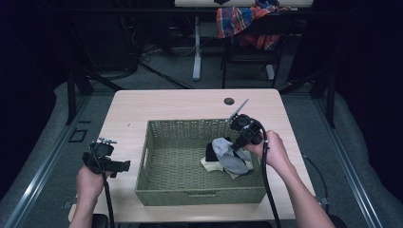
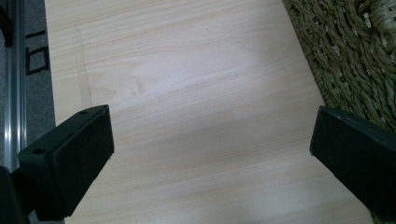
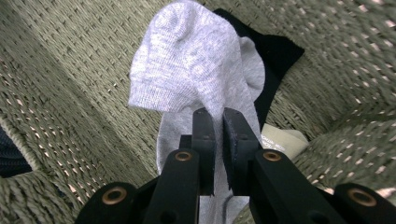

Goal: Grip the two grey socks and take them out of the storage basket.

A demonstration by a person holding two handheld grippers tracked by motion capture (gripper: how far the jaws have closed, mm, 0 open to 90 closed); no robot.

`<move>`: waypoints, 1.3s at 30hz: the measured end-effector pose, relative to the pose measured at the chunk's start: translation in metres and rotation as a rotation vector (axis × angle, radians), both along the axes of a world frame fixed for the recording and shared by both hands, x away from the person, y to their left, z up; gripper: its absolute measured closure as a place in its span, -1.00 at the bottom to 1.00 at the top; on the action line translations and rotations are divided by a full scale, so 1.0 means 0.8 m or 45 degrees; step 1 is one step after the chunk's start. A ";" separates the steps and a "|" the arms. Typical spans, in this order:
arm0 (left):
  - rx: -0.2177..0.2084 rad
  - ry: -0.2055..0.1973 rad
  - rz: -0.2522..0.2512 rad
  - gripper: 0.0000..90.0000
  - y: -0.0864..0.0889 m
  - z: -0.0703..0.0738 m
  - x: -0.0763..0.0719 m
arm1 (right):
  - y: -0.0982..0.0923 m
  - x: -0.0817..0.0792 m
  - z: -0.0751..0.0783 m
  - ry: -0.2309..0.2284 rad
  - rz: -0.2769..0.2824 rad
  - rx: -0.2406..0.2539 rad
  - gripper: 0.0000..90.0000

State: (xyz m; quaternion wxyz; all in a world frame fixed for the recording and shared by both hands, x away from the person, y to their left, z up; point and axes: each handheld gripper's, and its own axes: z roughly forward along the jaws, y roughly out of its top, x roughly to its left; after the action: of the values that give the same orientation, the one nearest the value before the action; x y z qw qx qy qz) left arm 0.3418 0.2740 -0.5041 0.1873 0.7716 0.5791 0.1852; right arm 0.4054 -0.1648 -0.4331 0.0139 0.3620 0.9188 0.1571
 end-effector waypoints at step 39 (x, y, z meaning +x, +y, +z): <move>0.009 0.009 -0.006 -1.00 -0.002 -0.001 0.000 | -0.026 -0.021 0.074 -0.162 -0.032 0.147 0.90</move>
State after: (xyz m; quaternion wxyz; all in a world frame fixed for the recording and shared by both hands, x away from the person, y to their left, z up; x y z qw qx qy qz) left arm 0.3416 0.2724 -0.5053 0.1829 0.7742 0.5773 0.1839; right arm 0.3884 -0.1855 -0.3741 0.0535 0.3628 0.9009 0.2323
